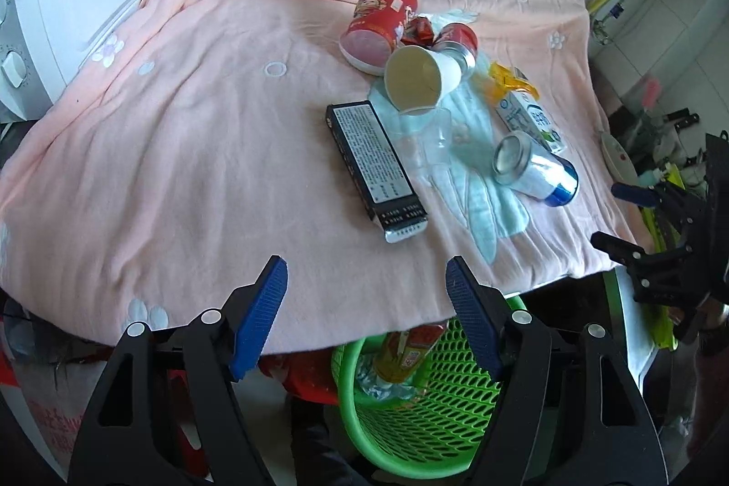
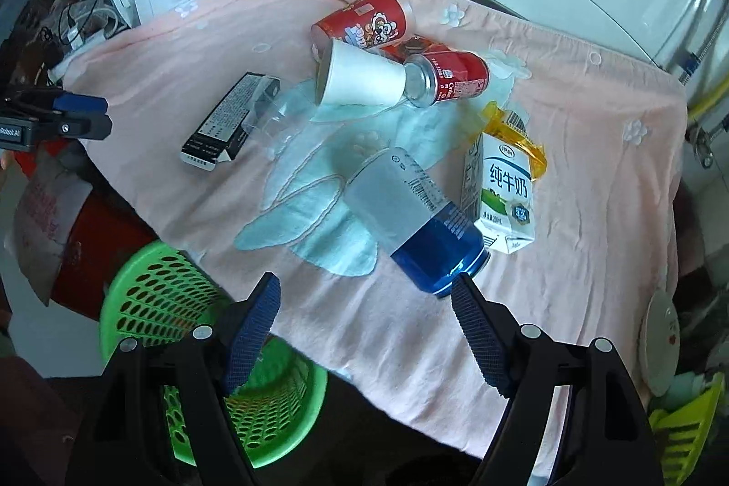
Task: Collect trash
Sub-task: 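Grasp the blue-and-silver can with the right gripper while the left gripper approaches the clear plastic cup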
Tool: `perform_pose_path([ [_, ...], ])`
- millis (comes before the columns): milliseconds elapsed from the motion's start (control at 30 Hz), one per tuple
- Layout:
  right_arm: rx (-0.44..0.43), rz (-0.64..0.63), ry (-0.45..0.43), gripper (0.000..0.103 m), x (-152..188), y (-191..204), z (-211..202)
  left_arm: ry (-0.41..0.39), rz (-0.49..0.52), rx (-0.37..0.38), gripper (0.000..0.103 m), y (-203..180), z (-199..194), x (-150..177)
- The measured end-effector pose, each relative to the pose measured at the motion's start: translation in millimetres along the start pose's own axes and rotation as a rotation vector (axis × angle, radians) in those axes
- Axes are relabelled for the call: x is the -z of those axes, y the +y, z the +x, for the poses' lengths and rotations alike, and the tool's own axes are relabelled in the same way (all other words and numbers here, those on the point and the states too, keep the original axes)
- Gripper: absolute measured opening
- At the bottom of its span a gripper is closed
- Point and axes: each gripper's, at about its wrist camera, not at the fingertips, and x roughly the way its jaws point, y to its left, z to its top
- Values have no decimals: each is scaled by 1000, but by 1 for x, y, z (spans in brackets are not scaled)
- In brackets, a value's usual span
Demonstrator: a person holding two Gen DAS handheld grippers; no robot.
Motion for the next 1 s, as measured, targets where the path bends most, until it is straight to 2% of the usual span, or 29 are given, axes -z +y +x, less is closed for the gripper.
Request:
perform_pose_path([
  [167,47,-118,75,75,-20,0,34,6,23,4,71,1,9,-13],
  [267,109,-215,115,75,-26,5,55,15,43,7,71,0,16,-22],
  [433,173,-322,151,75,-31,11,81,26,56,31,71,-4,28,-37],
  [767,178,-307,179,75,-41,-1,106,54,78,86,71,-26,60,-68],
  [867,189,-288,182,68,-44,-7,110,67,88,92,72,-34,70,-76],
  [1000,203,-271,198,66,-45,-12,113,94,84,92,71,-39,86,-83],
])
